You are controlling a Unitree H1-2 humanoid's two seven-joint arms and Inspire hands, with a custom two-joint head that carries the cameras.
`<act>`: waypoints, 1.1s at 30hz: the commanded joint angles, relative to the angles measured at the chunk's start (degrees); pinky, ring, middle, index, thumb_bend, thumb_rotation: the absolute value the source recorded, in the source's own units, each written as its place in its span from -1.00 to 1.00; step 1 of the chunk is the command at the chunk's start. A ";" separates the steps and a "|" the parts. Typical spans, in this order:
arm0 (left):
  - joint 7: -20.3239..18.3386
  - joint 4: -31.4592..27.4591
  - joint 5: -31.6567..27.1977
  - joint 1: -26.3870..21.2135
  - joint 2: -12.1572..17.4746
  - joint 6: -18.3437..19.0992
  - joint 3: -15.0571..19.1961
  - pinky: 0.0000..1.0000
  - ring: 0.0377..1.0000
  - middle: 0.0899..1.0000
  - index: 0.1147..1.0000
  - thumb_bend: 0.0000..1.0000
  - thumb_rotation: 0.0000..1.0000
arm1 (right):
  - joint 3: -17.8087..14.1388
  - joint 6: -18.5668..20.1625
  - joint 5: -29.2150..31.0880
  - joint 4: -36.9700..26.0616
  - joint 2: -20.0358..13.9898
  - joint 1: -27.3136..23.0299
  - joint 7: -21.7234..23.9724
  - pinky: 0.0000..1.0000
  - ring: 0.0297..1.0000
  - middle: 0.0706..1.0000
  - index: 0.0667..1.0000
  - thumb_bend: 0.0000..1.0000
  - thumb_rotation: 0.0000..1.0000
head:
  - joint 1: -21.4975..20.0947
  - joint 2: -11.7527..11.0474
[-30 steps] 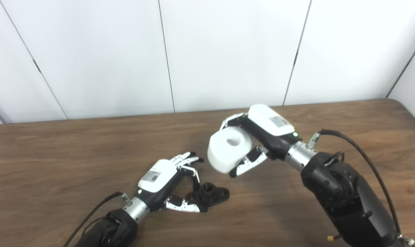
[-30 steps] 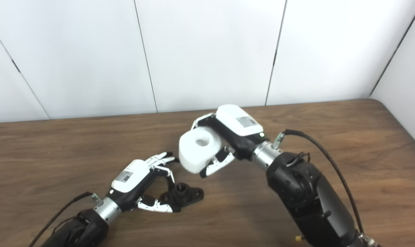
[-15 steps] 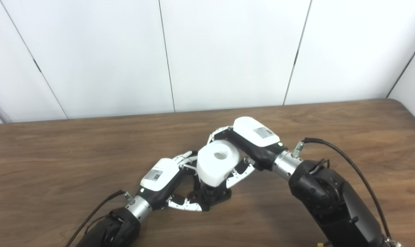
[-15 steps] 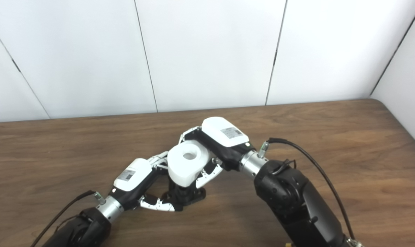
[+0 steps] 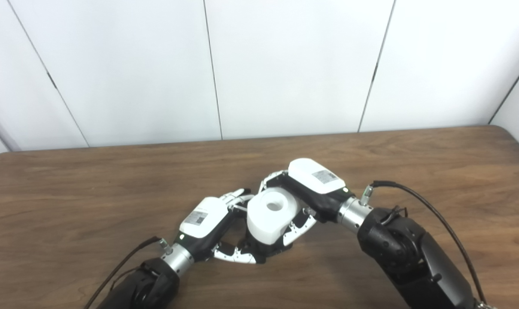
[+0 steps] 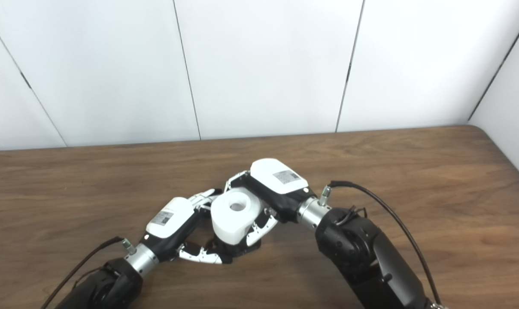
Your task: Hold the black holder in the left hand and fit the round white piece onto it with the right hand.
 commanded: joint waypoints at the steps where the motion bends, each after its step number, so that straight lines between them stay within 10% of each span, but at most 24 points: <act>1: -5.94 2.44 4.67 3.31 -0.25 2.76 -3.42 0.82 0.89 0.73 -0.17 0.05 -0.89 | -0.32 -3.13 0.38 -0.22 -0.36 -1.58 -1.58 0.11 0.34 0.27 -0.12 0.05 -0.73 | 0.06 0.07; 33: -6.50 1.41 4.50 3.40 -0.86 4.02 -4.33 0.83 0.91 0.74 -0.17 0.05 -0.88 | 2.41 -5.05 -1.01 0.97 -1.08 -1.33 0.80 0.09 0.28 0.27 -0.12 0.05 -0.73 | 0.48 1.67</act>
